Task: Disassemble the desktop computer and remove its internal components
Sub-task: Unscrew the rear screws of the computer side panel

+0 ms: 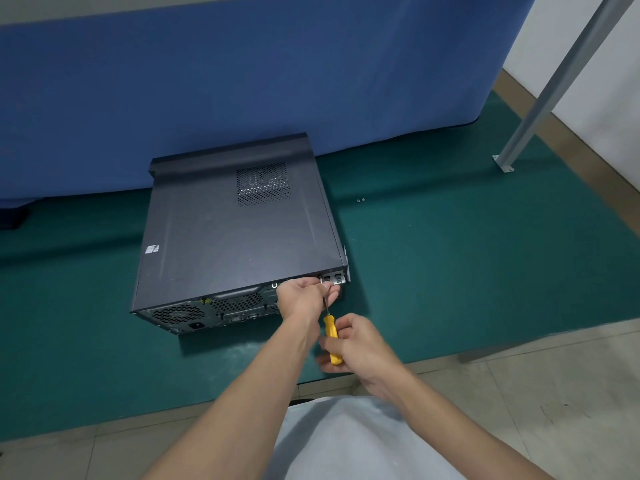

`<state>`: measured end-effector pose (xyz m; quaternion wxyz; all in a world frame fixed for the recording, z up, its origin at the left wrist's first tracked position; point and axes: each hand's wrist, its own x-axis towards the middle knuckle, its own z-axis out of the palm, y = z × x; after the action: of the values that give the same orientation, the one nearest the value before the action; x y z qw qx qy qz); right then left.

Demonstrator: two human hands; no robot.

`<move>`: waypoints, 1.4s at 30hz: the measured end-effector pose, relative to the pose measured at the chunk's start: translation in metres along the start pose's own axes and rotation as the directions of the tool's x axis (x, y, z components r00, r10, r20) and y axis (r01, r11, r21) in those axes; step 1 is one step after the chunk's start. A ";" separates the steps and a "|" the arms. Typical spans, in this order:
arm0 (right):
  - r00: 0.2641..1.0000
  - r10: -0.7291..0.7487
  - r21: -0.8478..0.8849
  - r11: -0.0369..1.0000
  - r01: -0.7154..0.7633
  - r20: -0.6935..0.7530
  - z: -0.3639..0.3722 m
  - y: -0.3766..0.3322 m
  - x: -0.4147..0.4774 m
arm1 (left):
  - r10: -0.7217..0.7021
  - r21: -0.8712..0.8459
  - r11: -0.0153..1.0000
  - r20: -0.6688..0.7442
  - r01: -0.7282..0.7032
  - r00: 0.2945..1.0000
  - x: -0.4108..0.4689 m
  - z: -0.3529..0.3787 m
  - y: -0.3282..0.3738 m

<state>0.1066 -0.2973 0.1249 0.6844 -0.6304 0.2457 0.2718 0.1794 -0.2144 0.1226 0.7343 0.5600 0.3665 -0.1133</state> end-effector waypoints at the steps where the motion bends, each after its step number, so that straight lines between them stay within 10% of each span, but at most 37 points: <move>1: 0.996 0.039 0.104 0.993 -0.047 0.081 -0.003 -0.001 -0.001 | -0.018 -0.037 0.999 0.017 0.019 1.000 0.000 0.001 0.001; 4: 0.949 0.072 0.344 0.921 -0.181 0.307 -0.010 -0.005 -0.004 | -0.071 -0.145 0.986 0.117 0.088 0.991 -0.003 -0.002 0.004; 11: 1.000 -0.014 0.024 1.000 0.014 0.027 0.007 -0.001 -0.004 | -0.039 -0.041 0.998 0.032 0.040 0.999 -0.003 -0.004 0.003; 18: 0.965 0.078 0.275 0.950 -0.148 0.250 -0.006 -0.009 -0.005 | -0.086 -0.154 0.982 0.147 0.109 0.985 -0.001 -0.005 0.005; 23: 0.990 -0.088 -0.225 0.972 0.061 -0.110 0.000 -0.005 -0.003 | -0.068 -0.074 0.994 0.135 0.079 0.989 0.005 -0.005 0.003; 29: 0.960 -0.233 -0.622 0.778 0.090 -0.153 -0.015 0.003 0.007 | -0.050 0.001 0.999 0.108 0.050 0.993 0.008 -0.007 -0.002; 35: 0.957 -0.133 -0.676 0.732 -0.080 -0.257 -0.043 0.006 0.019 | 0.041 0.140 0.988 0.138 -0.061 0.990 0.013 -0.010 -0.004; 38: 0.881 -0.198 -0.513 0.857 -0.057 -0.429 -0.051 0.003 0.018 | 0.203 0.370 0.893 0.180 -0.258 0.962 0.013 -0.010 -0.011; 42: 0.799 -0.359 -0.319 0.921 0.222 -0.482 -0.054 -0.025 0.020 | 0.424 0.610 0.458 0.490 -0.647 0.762 0.003 -0.003 -0.009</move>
<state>0.1389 -0.3512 0.1253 0.5393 -0.7909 0.2891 0.0060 0.1756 -0.2139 0.1135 0.4735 0.8762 -0.0150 -0.0891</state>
